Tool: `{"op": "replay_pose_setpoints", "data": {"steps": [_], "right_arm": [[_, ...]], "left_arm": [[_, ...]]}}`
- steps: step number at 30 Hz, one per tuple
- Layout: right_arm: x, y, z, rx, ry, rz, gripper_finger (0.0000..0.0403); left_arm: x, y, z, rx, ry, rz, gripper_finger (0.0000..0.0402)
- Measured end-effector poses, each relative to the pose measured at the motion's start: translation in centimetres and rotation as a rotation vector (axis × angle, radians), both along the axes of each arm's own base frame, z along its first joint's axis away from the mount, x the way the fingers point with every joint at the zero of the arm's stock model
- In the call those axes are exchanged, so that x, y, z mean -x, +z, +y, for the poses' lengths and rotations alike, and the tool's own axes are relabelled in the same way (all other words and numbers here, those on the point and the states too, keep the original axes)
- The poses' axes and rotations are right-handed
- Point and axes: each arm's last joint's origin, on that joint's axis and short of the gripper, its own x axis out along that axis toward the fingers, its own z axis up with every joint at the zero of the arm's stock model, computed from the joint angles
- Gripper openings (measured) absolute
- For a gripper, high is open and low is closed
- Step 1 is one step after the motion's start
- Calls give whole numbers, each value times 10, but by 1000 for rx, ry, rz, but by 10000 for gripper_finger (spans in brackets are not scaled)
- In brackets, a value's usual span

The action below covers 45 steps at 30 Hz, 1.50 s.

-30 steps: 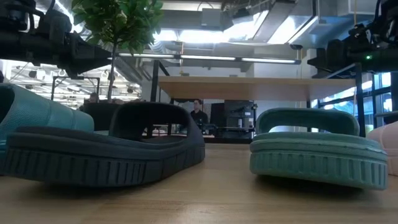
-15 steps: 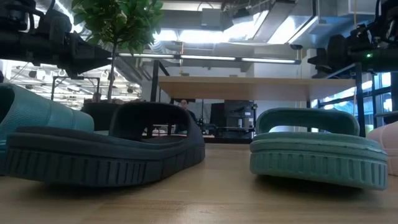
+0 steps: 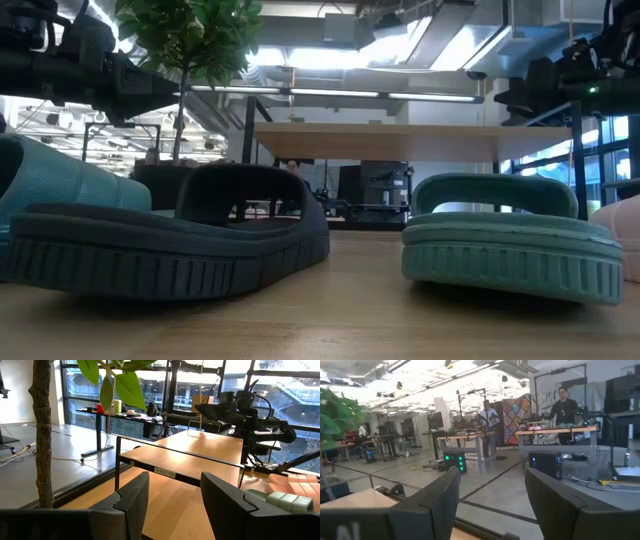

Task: Pick and place slides into the shelf
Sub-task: Put the right green slides on the shelf

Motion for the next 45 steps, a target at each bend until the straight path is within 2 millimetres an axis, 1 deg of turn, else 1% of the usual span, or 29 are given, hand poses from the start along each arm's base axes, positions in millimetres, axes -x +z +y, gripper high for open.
{"op": "replay_pose_setpoints", "data": {"steps": [3,6,10,13,16,18,21,25,29,32,35,38,41,45], "right_arm": [[-2,7,4,49,85,25,225],[-2,25,11,144,160,45,225],[1,58,21,257,193,56,225],[3,86,27,305,230,76,225],[1,114,33,352,330,137,225],[-5,132,35,361,398,183,225],[-21,149,34,335,479,275,225],[-56,166,31,309,593,383,225],[-87,187,41,294,733,443,225],[-110,196,56,260,801,527,225],[-127,202,75,220,776,638,225],[-137,210,98,190,770,729,225],[-145,217,122,149,804,759,225],[-154,217,152,121,818,786,225]], "left_arm": [[0,0,0,0,0,-1,171],[0,0,0,-16,1,7,171],[0,0,0,-72,5,35,171],[0,0,0,-74,5,36,171],[0,0,0,-75,6,36,171],[0,0,0,-77,6,37,171],[0,0,0,-77,5,37,171],[0,0,0,-77,5,37,171],[0,0,0,-77,6,37,171],[0,0,0,-77,6,38,171],[0,0,0,-77,6,38,171],[0,0,0,-78,6,38,171],[0,0,0,-78,6,38,171],[0,0,0,-78,6,38,171]]}}
